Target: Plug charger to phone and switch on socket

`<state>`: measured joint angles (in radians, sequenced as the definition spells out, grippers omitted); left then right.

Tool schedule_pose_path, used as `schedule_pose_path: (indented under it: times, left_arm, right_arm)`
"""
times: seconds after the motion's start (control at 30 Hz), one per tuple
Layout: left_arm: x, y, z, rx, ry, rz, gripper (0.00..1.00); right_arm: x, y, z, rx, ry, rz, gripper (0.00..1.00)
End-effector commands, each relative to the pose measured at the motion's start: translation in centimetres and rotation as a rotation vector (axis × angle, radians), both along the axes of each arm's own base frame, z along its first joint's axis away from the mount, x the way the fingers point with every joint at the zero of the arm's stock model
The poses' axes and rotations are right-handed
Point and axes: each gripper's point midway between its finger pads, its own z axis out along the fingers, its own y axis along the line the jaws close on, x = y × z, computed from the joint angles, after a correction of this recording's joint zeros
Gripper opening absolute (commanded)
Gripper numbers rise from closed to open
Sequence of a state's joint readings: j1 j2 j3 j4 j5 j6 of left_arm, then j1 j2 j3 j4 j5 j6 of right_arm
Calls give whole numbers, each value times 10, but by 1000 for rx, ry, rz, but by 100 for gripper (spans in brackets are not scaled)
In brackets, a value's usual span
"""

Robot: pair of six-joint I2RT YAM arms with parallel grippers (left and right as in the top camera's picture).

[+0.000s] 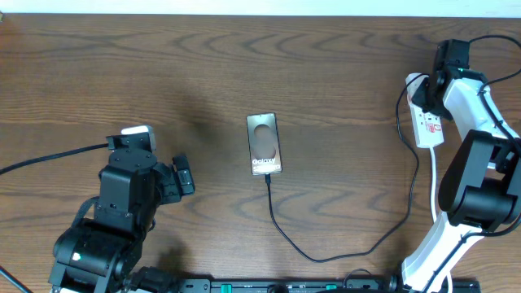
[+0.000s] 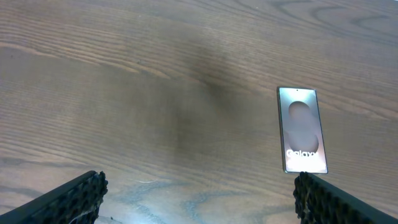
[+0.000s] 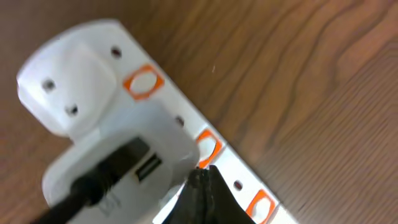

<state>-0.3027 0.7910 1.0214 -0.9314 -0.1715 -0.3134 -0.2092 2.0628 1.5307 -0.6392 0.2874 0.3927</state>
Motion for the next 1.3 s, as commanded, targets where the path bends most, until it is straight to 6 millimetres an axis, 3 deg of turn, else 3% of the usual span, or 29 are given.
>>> schedule_pose_path:
  times: [0.0,0.53,1.07,1.27]
  left_arm:
    - [0,4,-1,16,0,13,98]
    - [0,4,-1,16,0,13,98]
    - [0,4,-1,17,0,13,98]
    - [0,4,-1,16,0,13,98]
  right_arm:
    - [8,-12,31,-63,-64,-21,1]
    - [10,-12,19,-57,-50,-10,1]
    - [5,-12,-15,-34,23,-9,1]
    - [8,-13,-16,-37,13,-10,1]
